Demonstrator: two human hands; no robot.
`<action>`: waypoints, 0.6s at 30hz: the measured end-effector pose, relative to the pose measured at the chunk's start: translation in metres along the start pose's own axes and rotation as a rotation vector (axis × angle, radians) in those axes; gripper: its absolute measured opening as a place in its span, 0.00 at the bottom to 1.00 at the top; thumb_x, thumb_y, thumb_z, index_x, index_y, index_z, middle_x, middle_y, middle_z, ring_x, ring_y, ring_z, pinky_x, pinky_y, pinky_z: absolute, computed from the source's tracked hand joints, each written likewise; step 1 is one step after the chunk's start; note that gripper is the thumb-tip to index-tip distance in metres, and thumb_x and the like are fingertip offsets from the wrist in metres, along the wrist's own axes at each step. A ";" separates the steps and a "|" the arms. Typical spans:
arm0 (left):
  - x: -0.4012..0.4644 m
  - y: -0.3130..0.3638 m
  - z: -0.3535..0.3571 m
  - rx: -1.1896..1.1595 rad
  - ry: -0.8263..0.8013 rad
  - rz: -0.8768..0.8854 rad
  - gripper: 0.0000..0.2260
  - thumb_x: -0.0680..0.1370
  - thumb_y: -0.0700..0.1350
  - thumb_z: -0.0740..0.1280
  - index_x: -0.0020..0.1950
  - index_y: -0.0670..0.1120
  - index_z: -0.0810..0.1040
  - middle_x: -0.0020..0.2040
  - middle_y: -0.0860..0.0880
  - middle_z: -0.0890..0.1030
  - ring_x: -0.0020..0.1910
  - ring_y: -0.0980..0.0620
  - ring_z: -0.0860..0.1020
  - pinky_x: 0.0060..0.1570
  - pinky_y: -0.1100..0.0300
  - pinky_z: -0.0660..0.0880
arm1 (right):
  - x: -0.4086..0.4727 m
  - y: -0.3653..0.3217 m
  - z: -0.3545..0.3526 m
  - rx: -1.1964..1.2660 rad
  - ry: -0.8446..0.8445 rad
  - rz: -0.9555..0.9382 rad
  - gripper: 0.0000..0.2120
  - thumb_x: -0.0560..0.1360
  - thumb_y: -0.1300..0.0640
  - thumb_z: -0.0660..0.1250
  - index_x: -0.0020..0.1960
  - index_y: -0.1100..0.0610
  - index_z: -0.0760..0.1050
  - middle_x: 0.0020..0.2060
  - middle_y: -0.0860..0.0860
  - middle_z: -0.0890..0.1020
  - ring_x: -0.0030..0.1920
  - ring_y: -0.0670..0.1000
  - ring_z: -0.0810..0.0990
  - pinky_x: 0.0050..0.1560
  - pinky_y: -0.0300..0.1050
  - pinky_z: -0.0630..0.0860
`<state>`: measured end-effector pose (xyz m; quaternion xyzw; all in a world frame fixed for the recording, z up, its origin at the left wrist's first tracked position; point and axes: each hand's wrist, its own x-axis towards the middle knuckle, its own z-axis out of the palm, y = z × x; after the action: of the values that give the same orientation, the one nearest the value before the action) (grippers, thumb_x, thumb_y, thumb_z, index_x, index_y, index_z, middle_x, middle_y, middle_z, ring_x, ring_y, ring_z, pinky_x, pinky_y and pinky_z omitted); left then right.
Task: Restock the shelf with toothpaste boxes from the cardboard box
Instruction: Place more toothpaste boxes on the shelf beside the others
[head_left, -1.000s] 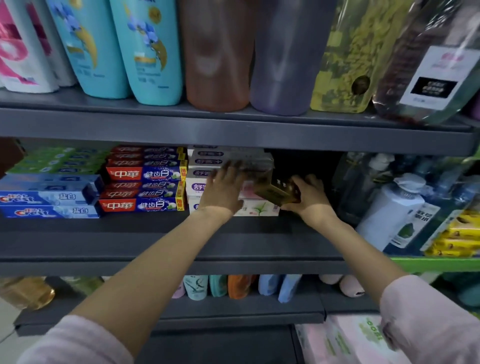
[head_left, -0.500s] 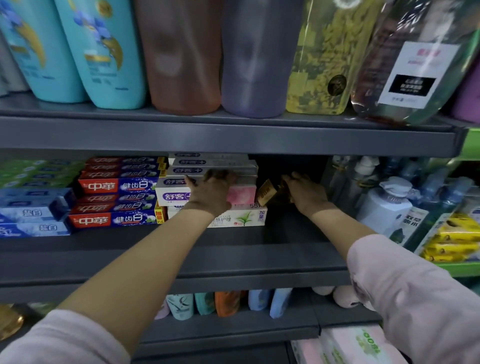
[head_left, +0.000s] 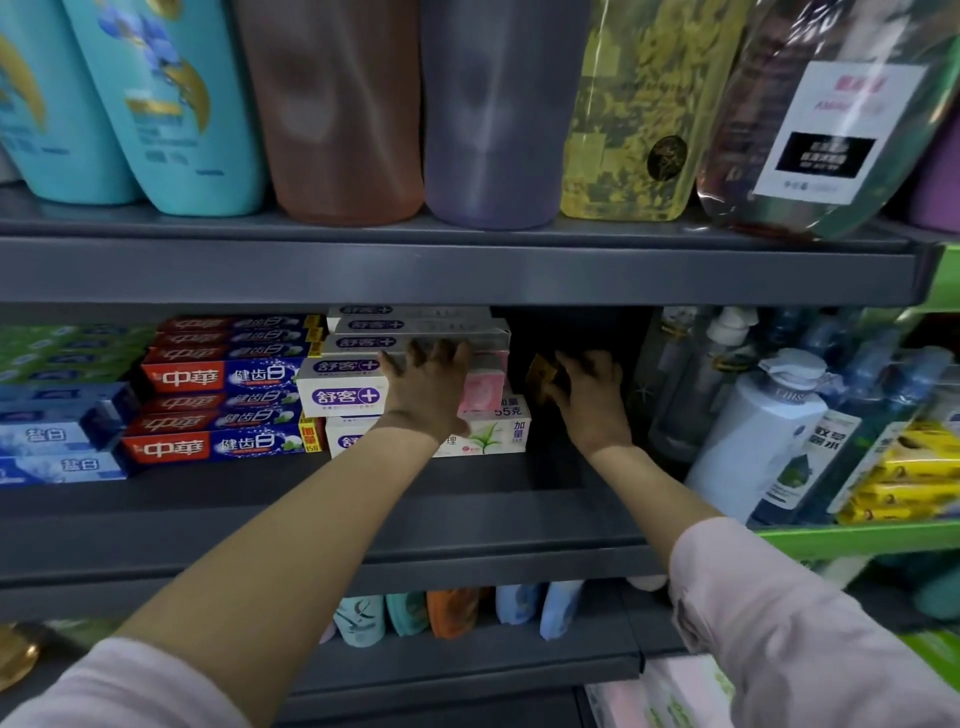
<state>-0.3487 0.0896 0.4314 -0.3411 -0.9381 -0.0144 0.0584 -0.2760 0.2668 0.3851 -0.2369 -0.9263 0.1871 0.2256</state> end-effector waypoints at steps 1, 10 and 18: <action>0.001 0.000 0.001 0.011 0.005 0.006 0.40 0.67 0.53 0.75 0.71 0.47 0.57 0.71 0.45 0.65 0.72 0.37 0.59 0.68 0.31 0.54 | 0.005 0.003 0.004 -0.055 0.013 -0.003 0.17 0.80 0.58 0.59 0.67 0.58 0.72 0.65 0.60 0.66 0.65 0.60 0.64 0.66 0.50 0.66; 0.004 -0.003 0.008 0.037 0.056 0.010 0.40 0.67 0.54 0.75 0.72 0.48 0.58 0.71 0.46 0.65 0.72 0.37 0.60 0.69 0.37 0.57 | 0.018 -0.007 0.013 0.192 -0.230 -0.065 0.21 0.78 0.69 0.54 0.70 0.61 0.68 0.75 0.56 0.58 0.76 0.53 0.56 0.71 0.37 0.51; 0.004 -0.003 0.008 0.027 0.061 0.007 0.40 0.67 0.53 0.76 0.72 0.49 0.58 0.71 0.48 0.64 0.72 0.38 0.60 0.68 0.38 0.59 | 0.014 -0.006 0.019 0.158 -0.270 0.039 0.31 0.76 0.72 0.53 0.77 0.55 0.54 0.77 0.54 0.54 0.76 0.54 0.53 0.73 0.42 0.53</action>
<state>-0.3543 0.0907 0.4238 -0.3427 -0.9349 -0.0118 0.0915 -0.2989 0.2647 0.3763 -0.2091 -0.9257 0.2940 0.1132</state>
